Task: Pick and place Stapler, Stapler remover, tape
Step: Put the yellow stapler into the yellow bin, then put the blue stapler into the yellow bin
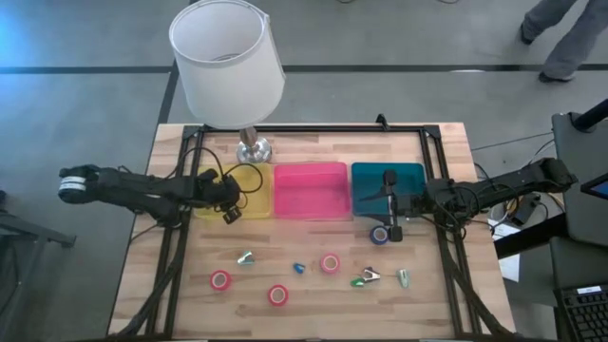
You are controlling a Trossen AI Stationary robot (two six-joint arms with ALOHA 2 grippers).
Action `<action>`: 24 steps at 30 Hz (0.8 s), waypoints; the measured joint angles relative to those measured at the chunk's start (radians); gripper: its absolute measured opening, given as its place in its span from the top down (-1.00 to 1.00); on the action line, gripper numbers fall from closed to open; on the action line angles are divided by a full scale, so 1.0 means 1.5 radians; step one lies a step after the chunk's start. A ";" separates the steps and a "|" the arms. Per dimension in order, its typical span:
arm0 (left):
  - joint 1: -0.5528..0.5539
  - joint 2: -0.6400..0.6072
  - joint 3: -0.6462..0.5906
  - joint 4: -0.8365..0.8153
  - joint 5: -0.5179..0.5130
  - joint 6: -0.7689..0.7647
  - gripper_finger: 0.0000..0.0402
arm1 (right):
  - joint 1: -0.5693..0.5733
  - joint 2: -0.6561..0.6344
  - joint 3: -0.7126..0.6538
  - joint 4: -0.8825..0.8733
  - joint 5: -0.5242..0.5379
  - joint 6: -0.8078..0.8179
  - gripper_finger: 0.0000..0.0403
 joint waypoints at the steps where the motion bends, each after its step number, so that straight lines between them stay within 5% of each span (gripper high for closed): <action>1: 0.000 0.000 0.000 0.000 0.000 0.006 0.36 | 0.000 0.000 0.000 0.000 0.000 0.000 0.17; 16: -0.005 0.000 0.119 0.006 -0.033 0.130 0.17 | 0.000 0.000 0.000 0.000 0.000 0.000 0.17; 24: -0.072 0.004 0.204 0.103 0.101 0.209 0.17 | 0.000 0.000 0.000 0.000 0.000 0.000 0.17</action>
